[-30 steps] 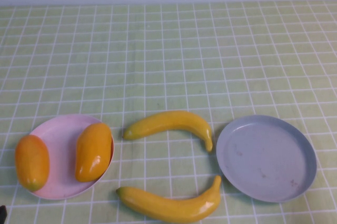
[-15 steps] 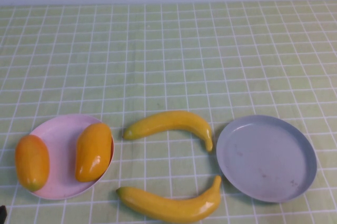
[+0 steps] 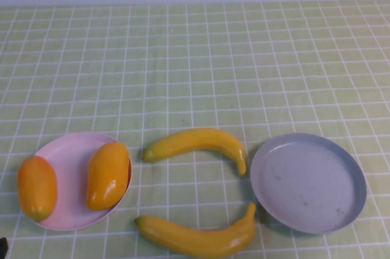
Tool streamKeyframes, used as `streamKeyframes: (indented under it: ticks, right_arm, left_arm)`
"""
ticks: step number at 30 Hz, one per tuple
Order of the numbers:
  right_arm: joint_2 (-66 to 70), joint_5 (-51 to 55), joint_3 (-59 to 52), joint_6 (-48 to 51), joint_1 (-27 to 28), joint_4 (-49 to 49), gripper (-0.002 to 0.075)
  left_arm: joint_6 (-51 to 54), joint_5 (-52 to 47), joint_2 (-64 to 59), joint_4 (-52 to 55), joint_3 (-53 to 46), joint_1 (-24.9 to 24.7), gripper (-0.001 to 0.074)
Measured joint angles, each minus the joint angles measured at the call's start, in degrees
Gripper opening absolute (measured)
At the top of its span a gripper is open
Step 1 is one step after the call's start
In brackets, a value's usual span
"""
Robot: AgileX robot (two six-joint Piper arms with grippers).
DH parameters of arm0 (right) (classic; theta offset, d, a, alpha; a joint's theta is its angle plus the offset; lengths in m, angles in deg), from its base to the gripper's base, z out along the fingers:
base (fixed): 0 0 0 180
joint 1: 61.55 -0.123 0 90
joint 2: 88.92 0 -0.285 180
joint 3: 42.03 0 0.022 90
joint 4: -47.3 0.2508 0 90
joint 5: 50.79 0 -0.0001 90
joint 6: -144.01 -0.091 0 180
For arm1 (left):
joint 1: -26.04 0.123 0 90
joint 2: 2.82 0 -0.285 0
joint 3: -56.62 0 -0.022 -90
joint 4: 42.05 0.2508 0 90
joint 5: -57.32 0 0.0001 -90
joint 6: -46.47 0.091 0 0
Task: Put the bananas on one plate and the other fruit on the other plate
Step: Put another type of fruit in the right plate
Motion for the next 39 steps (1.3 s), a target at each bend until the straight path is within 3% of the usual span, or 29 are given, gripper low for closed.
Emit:
streamKeyframes:
  ticks: [5,13,16,19,22,25,39]
  right_arm:
    - [9.53,1.65,3.93,5.24,-7.94,0.00,-0.0017]
    - [27.83,2.59,10.84,12.30,-30.50,-10.49,-0.0004]
    - [34.06,2.59,14.90,17.53,-38.14,-14.81,0.0063]
    - [39.98,2.59,18.68,25.21,-43.91,-16.84,0.0190]
    - [44.82,2.27,21.44,32.53,-47.38,-17.31,0.0339]
    - [49.45,0.29,23.70,37.52,-49.49,-17.55,0.0414]
    - [65.19,0.00,34.09,33.69,-50.05,-24.04,0.0445]
  left_arm:
    - [0.00,0.00,0.00,0.00,0.00,0.00,0.0000]
    - [0.00,0.00,0.00,-0.03,0.00,0.00,0.0000]
    - [0.00,0.00,0.00,-0.03,0.00,0.00,0.0000]
    - [0.00,0.00,0.00,-0.03,0.00,0.00,0.0000]
    - [0.00,0.00,0.00,-0.03,0.00,0.00,0.0000]
    - [0.00,0.00,0.00,-0.03,0.00,0.00,0.0000]
    - [0.00,0.00,0.00,-0.03,0.00,0.00,0.0000]
